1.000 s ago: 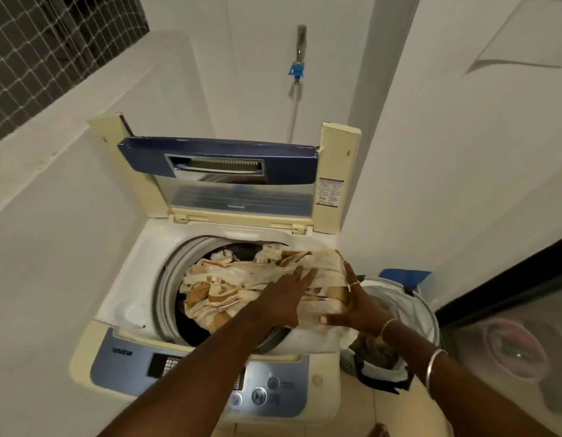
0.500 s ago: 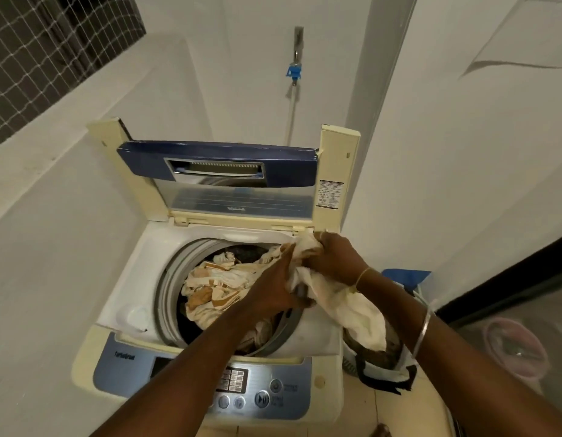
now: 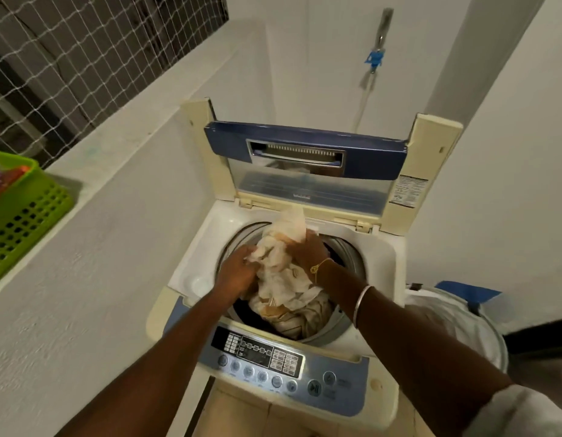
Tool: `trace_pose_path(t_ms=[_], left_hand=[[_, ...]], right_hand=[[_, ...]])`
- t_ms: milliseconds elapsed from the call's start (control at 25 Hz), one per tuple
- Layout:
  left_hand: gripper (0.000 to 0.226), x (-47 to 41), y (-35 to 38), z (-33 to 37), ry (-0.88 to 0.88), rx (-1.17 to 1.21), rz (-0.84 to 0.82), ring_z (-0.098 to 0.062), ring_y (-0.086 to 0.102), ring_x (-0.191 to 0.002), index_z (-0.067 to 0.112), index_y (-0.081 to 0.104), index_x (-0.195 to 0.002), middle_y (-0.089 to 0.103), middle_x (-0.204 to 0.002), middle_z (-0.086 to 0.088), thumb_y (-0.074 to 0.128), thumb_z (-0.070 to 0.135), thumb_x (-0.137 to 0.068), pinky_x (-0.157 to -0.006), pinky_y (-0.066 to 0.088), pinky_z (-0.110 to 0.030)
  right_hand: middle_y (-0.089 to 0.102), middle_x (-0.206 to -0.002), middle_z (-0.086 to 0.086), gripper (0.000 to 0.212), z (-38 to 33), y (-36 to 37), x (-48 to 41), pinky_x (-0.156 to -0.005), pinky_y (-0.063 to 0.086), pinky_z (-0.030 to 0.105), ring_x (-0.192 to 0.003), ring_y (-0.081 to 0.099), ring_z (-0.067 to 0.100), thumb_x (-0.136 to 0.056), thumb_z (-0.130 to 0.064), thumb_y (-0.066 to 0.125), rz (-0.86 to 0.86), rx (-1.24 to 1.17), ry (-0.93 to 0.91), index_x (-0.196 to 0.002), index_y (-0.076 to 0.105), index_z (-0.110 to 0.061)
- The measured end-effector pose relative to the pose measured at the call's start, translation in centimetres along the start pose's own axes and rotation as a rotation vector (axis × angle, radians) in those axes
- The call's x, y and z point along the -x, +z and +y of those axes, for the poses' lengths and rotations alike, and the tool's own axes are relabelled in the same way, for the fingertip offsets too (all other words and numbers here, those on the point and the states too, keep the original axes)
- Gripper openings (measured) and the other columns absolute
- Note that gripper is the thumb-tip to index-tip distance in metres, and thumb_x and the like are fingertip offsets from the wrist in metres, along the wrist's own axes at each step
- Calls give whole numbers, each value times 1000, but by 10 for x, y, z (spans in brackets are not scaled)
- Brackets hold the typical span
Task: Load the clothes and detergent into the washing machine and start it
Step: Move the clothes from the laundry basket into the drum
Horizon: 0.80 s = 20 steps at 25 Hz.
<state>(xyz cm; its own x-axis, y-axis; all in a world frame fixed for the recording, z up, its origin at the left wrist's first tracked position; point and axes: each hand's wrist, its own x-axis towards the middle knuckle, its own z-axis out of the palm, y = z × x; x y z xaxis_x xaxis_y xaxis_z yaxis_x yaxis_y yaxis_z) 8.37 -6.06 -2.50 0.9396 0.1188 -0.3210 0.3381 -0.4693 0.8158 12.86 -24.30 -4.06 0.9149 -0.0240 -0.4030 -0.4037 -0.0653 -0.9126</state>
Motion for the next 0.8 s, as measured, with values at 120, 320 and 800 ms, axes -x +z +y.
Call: trace_pose_path(t_ms=[120,320,800], left_hand=[[37,2,28,-22,-85,-11,-103,-27,68,-97,28,62,-112,67,-113,-3,67,17,-77,-81,58,-38],[18,12,88,11,281,-189,72,-9,64,-96,26,64,-105,69,-103,10,60,18,-90,-84,53,-30],[19,53,323,141,613,2,-222,-6,65,-96,19,58,-118,66,-108,6,46,27,-104,-81,52,-13]], right_hand=[[57,-127,12,59,43,-12,-2,-91,52,42,-119,55,33,-77,-11,79,-101,170,293,-131,55,-5],[64,-102,2,26,27,-64,26,-84,51,30,-97,62,22,-85,-18,66,34,244,-4,-110,62,-12],[70,-86,-3,11,65,-280,84,-74,60,40,-82,70,17,-99,-45,52,608,-10,-269,-97,59,-36]])
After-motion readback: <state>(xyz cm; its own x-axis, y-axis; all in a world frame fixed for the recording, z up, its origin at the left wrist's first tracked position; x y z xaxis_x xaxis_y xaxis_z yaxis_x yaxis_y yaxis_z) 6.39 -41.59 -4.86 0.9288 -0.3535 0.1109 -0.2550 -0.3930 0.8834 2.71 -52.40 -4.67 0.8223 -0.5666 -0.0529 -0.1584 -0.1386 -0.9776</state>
